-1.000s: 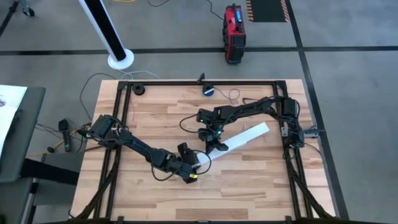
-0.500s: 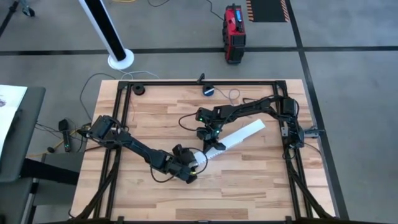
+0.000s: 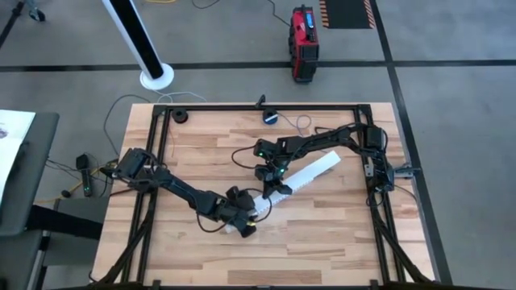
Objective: Ziptie cables
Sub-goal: Close the white cable duct
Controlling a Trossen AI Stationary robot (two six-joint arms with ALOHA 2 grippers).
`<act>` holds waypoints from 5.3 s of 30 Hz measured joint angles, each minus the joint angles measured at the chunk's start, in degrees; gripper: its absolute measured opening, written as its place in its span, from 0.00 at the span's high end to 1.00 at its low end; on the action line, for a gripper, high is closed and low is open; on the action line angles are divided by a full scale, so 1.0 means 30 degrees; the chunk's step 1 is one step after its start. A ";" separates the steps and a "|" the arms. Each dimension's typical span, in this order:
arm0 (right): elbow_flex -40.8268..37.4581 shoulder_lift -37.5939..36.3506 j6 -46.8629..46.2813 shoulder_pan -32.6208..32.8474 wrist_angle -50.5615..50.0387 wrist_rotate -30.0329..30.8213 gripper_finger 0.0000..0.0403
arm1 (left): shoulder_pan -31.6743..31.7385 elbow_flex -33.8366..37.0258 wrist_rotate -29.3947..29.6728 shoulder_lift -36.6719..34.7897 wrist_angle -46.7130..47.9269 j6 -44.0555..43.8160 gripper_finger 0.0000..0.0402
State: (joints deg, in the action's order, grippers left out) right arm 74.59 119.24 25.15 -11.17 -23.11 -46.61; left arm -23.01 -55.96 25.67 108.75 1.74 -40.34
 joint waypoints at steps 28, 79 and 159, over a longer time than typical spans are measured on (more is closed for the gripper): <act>-0.0007 0.0015 -0.1438 -0.0920 0.0919 0.0677 1.00 | -0.1974 -0.0867 0.2917 -0.0004 0.2972 -0.5847 0.31; 0.0058 0.1486 -0.1939 0.0343 0.2663 -0.2357 1.00 | -0.1871 -0.0823 0.4635 0.0015 0.3991 -0.0944 0.31; 0.2295 -0.1931 0.5615 0.2524 -0.5741 1.0410 1.00 | -0.2549 -0.0022 0.7123 -0.0007 0.4570 -0.7520 0.31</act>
State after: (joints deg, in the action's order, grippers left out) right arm 81.47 113.45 42.00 -3.60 -40.34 -15.38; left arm -30.65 -56.03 47.04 108.73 15.45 -62.90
